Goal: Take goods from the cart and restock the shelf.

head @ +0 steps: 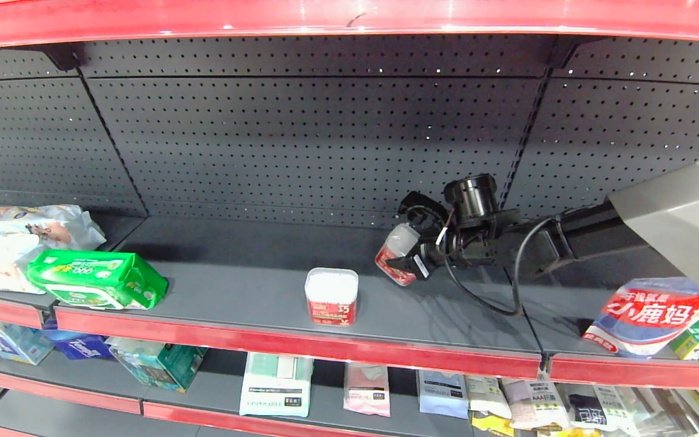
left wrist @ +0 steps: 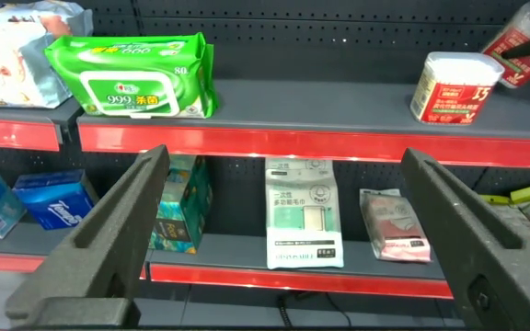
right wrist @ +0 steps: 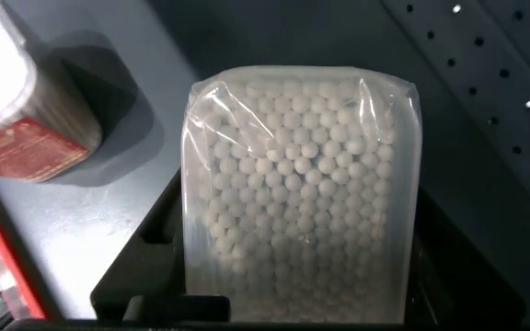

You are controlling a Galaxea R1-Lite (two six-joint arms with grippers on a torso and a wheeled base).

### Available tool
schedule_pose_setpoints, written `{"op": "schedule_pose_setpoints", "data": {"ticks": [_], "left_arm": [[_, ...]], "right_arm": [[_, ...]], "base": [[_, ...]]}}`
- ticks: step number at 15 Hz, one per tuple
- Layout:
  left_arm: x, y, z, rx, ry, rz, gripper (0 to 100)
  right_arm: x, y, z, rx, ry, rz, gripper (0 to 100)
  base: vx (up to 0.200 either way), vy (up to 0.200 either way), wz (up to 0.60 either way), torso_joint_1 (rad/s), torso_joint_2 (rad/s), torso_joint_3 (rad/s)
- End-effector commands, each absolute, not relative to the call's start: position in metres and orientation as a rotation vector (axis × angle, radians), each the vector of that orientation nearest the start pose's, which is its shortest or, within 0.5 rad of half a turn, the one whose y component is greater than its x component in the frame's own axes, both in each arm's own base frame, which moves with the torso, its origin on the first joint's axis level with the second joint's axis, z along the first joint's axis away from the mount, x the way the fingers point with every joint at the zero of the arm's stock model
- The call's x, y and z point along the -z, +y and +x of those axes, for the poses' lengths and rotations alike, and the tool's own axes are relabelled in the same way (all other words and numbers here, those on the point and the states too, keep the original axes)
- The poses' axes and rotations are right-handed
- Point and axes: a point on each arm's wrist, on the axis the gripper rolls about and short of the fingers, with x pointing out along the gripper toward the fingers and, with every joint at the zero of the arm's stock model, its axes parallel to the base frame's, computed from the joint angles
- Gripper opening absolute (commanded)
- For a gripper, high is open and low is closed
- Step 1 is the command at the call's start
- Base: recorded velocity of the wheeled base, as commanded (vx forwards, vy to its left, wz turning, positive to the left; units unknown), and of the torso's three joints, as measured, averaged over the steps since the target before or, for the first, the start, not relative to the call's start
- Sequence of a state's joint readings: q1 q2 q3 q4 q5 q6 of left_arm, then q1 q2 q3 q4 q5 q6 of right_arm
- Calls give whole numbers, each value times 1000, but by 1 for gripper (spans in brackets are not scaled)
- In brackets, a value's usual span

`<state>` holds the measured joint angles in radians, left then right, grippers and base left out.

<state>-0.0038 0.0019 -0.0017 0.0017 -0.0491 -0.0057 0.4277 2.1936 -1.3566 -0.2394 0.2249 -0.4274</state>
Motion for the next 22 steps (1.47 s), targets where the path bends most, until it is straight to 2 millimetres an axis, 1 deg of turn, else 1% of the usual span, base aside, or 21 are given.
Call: {"op": "schedule_pose_setpoints", "data": {"ticks": [1, 3, 5, 7, 9, 17, 21, 22], "left_arm": [[-76, -1, -23, 54, 2, -6, 100], [-76, -1, -23, 54, 2, -6, 100], [-76, -1, -23, 54, 2, -6, 100], [-76, -1, -23, 54, 2, -6, 100], [-76, -1, -23, 54, 2, -6, 100], [-76, -1, -23, 54, 2, -8, 100], [-76, -1, -23, 54, 2, -6, 100], [-76, -1, -23, 54, 2, -6, 100]], "right_arm": [[-107, 185, 394, -754, 455, -461, 0], [-105, 183, 393, -745, 465, -463, 0], [-106, 184, 394, -743, 460, -465, 0], [-103, 187, 397, -751, 459, -463, 0], [-101, 188, 396, -762, 463, -464, 0], [-95, 190, 400, -761, 471, -465, 0], [-91, 190, 399, -762, 487, -466, 0], [-91, 190, 399, -762, 485, -466, 100]], "base": [[0, 0, 0, 0, 0, 0], [0, 0, 0, 0, 0, 0], [0, 0, 0, 0, 0, 0], [0, 0, 0, 0, 0, 0], [0, 0, 0, 0, 0, 0], [0, 0, 0, 0, 0, 0], [0, 0, 0, 0, 0, 0], [0, 0, 0, 0, 0, 0]]}}
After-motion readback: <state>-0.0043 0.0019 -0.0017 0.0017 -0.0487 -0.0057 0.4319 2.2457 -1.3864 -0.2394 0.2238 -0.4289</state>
